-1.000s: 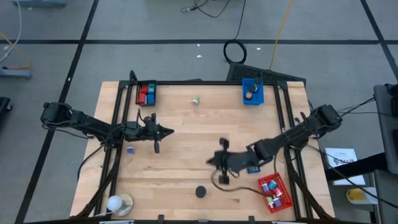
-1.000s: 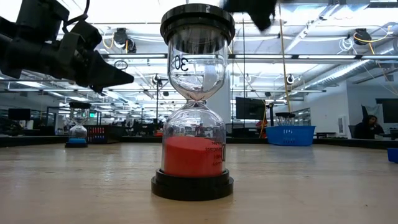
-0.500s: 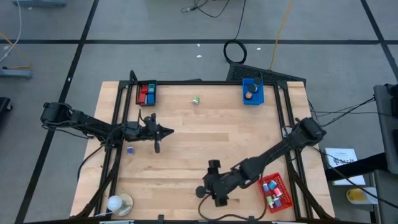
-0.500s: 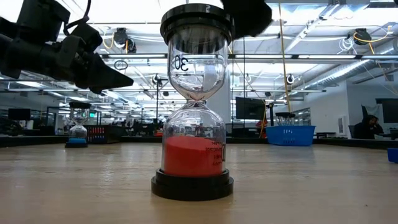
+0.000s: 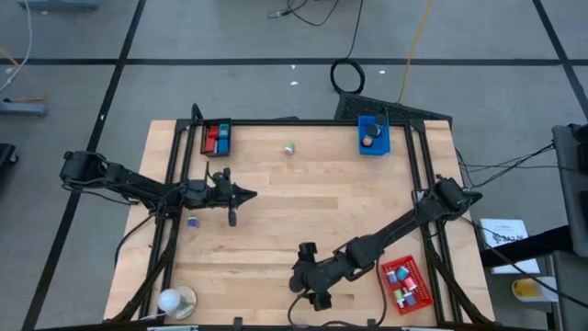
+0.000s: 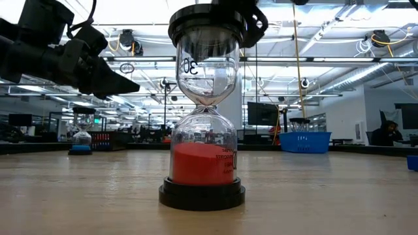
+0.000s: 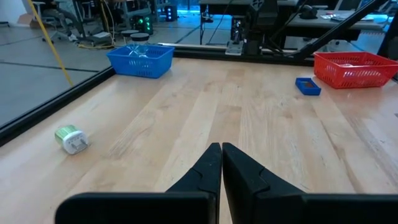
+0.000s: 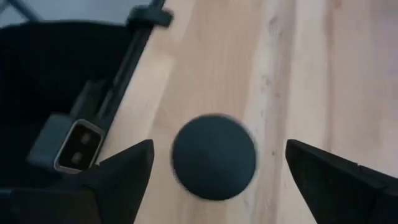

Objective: Pick & Place Office items
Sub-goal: Put the red sand timer into the blue basket

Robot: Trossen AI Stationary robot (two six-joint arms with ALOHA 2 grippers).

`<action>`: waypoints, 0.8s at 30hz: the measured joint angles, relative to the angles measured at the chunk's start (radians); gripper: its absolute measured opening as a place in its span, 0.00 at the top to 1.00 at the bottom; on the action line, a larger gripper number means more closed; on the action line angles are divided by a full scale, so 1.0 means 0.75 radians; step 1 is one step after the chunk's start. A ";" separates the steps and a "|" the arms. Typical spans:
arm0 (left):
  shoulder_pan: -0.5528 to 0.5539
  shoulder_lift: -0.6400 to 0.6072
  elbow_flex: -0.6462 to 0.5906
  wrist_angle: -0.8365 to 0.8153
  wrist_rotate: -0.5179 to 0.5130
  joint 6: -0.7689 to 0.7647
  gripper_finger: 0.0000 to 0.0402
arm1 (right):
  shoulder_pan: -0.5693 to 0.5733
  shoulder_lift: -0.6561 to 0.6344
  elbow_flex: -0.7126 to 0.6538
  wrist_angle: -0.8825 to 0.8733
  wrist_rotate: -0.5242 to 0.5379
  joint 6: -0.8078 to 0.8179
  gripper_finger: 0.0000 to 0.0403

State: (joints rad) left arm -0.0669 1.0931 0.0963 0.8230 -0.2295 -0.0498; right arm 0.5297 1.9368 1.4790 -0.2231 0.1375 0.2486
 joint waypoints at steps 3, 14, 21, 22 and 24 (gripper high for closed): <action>0.000 0.000 0.000 -0.010 -0.001 -0.001 0.95 | -0.015 0.053 0.006 0.069 -0.053 -0.005 0.15; 0.000 0.001 0.001 -0.021 -0.001 0.001 0.95 | -0.024 0.101 -0.012 0.145 -0.082 -0.045 0.33; 0.000 0.001 0.001 -0.027 -0.001 -0.001 0.95 | -0.029 0.095 -0.075 0.193 -0.082 -0.038 0.52; 0.000 0.001 0.001 -0.026 -0.001 -0.002 0.95 | -0.027 0.094 -0.078 0.193 -0.082 -0.038 0.52; 0.000 0.001 0.001 -0.027 -0.002 -0.003 0.95 | -0.024 0.093 -0.078 0.195 -0.079 -0.039 0.52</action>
State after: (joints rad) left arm -0.0669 1.0935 0.0971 0.8028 -0.2306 -0.0519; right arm 0.5117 2.0065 1.4204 -0.0772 0.0780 0.2196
